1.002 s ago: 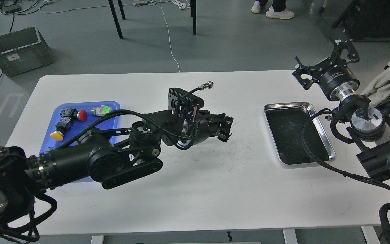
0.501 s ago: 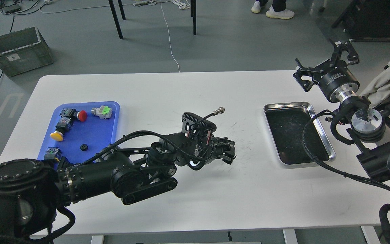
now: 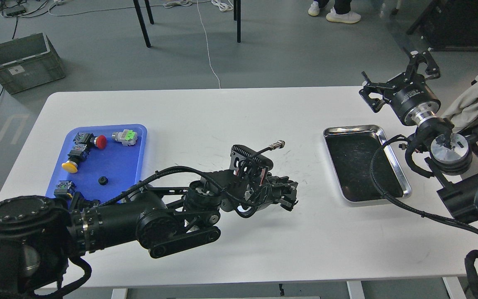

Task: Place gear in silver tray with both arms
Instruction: 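Carry the black gear with the left gripper toward the table center, then open the left gripper to set the gear down, withdraw left arm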

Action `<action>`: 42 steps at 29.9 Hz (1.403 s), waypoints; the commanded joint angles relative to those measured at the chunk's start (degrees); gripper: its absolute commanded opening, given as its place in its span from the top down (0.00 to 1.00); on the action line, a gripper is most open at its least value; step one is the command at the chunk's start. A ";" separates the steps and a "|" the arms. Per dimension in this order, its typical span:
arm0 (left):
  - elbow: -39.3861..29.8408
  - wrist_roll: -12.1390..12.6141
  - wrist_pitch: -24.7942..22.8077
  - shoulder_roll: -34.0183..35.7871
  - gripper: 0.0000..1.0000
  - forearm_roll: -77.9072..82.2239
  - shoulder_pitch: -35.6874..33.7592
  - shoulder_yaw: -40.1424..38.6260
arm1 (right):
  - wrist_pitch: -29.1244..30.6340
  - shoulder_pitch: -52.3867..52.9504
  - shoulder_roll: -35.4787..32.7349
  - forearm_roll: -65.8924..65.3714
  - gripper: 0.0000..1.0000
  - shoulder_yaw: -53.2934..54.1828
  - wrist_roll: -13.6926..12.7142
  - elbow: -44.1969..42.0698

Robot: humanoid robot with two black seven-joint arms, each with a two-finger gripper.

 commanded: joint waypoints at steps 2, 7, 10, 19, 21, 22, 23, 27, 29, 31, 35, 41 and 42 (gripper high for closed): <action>0.18 -0.13 1.32 -0.01 0.76 -0.07 0.53 0.00 | 0.00 0.05 -0.01 0.00 0.01 0.08 -0.01 0.05; 0.18 0.05 2.38 -0.01 0.65 -0.07 2.99 0.00 | -0.17 0.05 -0.01 0.00 0.01 0.34 -0.01 0.05; 0.18 -0.04 3.34 -0.01 0.57 -0.07 3.70 0.00 | -0.26 0.13 0.08 0.00 0.01 0.34 -0.01 0.14; 0.62 -0.04 8.00 -0.01 0.07 -7.62 2.29 -0.88 | -0.17 0.13 0.08 0.00 0.01 0.34 -0.01 0.23; 0.62 -0.04 8.27 -0.01 0.04 -8.94 0.28 -2.72 | -0.17 0.31 0.08 0.00 0.01 0.34 -0.01 0.23; 0.62 -0.04 8.27 -0.01 0.04 -9.55 -0.60 -4.21 | -0.17 0.40 -0.01 0.00 0.01 0.34 -0.10 0.23; 0.62 -0.04 8.27 -0.01 0.03 -9.91 -1.13 -5.62 | -0.17 0.66 -0.01 0.00 0.01 0.34 -0.10 0.23; 0.71 -0.04 8.18 -0.01 0.03 -10.52 -3.25 -12.64 | -0.17 1.63 -0.01 0.00 0.01 -0.27 -0.36 0.05; 0.62 -0.04 8.18 -0.01 0.03 -10.96 -3.25 -15.98 | -0.17 2.24 -0.01 0.00 0.01 -0.45 -0.36 0.05; 0.01 -0.04 8.36 -0.01 0.03 -12.36 -3.42 -19.50 | -0.08 2.86 -0.01 -0.17 0.01 -0.80 -0.45 0.31; -1.58 -0.30 9.40 3.06 0.03 -16.40 -3.34 -27.67 | 0.09 5.14 -0.01 -0.44 0.01 -3.78 -0.54 0.67; -1.84 -0.92 17.48 9.83 0.03 -30.35 -2.72 -36.38 | -0.17 10.32 -0.01 -0.61 0.01 -10.28 -0.54 0.40; -1.76 -1.09 18.63 11.32 0.03 -33.78 -2.63 -37.00 | -0.26 11.46 -0.10 -0.61 0.01 -11.86 -0.45 0.32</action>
